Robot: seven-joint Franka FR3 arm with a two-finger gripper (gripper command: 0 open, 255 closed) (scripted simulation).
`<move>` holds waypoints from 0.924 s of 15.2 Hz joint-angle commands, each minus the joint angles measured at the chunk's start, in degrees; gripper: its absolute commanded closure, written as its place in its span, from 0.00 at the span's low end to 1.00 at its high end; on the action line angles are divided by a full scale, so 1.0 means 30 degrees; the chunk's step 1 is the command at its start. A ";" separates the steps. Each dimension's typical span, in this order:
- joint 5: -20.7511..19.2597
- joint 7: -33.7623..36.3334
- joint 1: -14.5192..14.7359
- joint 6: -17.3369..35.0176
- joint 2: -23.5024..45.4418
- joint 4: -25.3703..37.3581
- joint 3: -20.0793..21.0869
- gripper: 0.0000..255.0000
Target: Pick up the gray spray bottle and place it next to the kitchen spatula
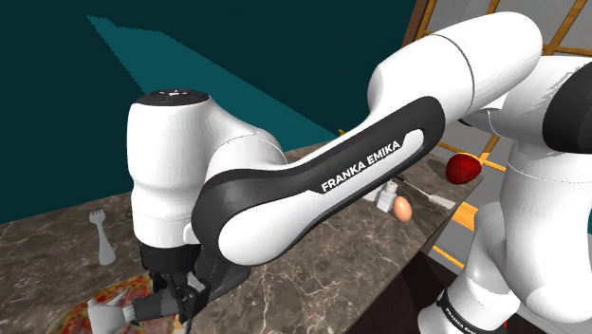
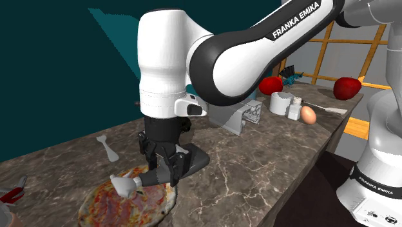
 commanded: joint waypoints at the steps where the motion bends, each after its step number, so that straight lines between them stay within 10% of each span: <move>1: 0.0000 0.0000 0.0000 -0.0001 0.0001 -0.0001 0.0000 1.00; 14: 0.0255 -0.0127 -0.0070 -0.1113 -0.0489 0.0662 0.0105 1.00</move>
